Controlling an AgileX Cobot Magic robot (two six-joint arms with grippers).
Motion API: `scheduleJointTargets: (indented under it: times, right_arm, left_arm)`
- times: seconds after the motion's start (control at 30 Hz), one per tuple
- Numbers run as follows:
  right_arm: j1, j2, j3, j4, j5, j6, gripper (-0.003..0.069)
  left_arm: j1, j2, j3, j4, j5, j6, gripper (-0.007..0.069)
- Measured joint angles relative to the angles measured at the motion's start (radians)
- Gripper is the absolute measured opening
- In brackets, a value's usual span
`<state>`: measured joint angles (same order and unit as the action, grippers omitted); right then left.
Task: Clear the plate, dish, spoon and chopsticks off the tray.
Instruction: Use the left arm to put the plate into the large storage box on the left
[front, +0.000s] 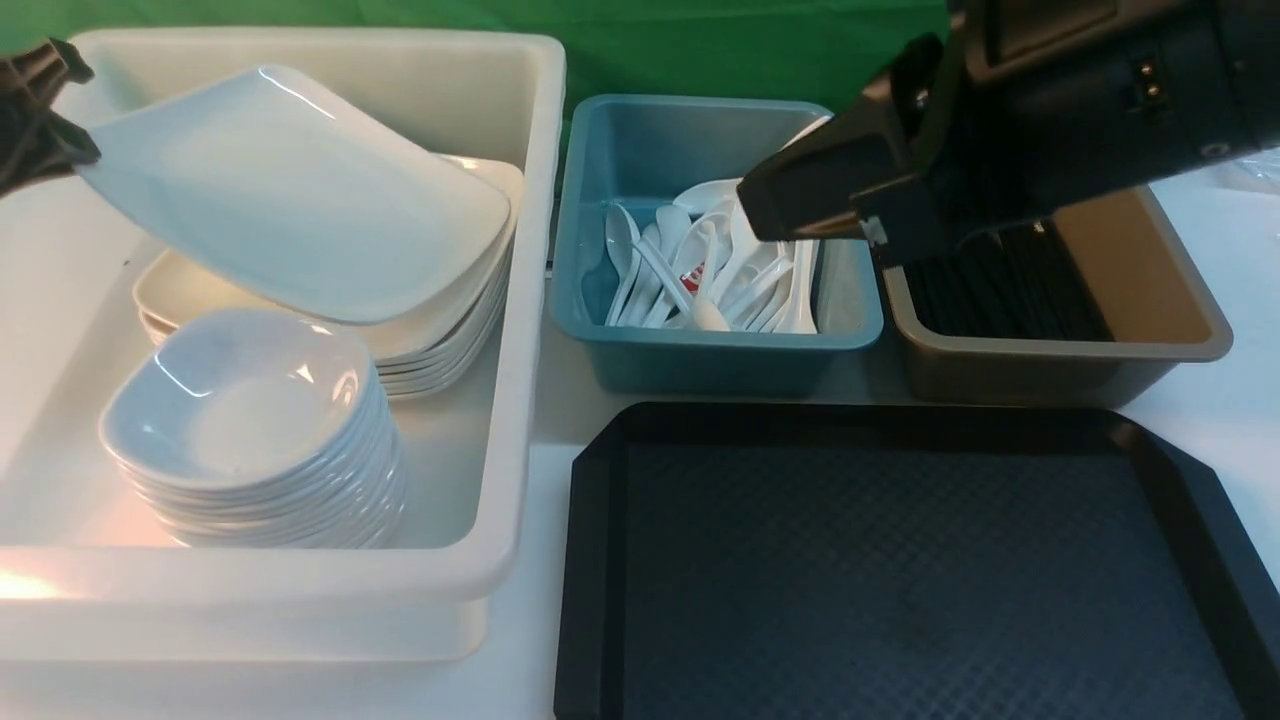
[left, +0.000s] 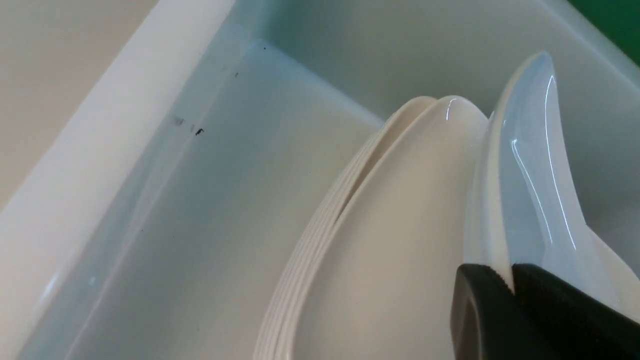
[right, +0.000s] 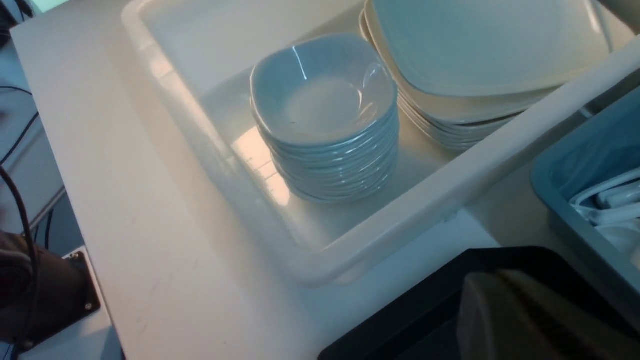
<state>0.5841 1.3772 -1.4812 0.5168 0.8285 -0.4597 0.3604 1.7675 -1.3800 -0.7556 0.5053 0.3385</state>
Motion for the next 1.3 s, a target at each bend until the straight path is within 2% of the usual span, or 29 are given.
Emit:
scheduleJointTargets:
  times: [0.53,0.8,1.0,1.17,1.3]
  right_arm:
    - [0.028,0.010,-0.002,-0.008,-0.003,0.007,0.0020]
    - [0.028,0.010,-0.002,-0.008,-0.003,0.021,0.0020]
    - [0.028,0.010,-0.002,-0.008,0.021,0.024,0.0020]
    - [0.028,0.010,-0.002,-0.008,0.048,0.025,0.0020]
    - [0.028,0.010,-0.002,-0.008,0.056,0.028,0.0020]
  left_arm:
    - [-0.009,0.056,0.008,0.104,0.100,-0.021,0.0030]
    - [-0.009,0.094,0.008,0.136,0.135,-0.021,0.0071]
    - [-0.011,0.113,0.008,0.164,0.104,-0.014,0.0150]
    - [-0.011,0.113,0.008,0.170,0.080,-0.013,0.0290]
    - [-0.011,0.111,0.008,0.176,0.087,-0.012,0.0373]
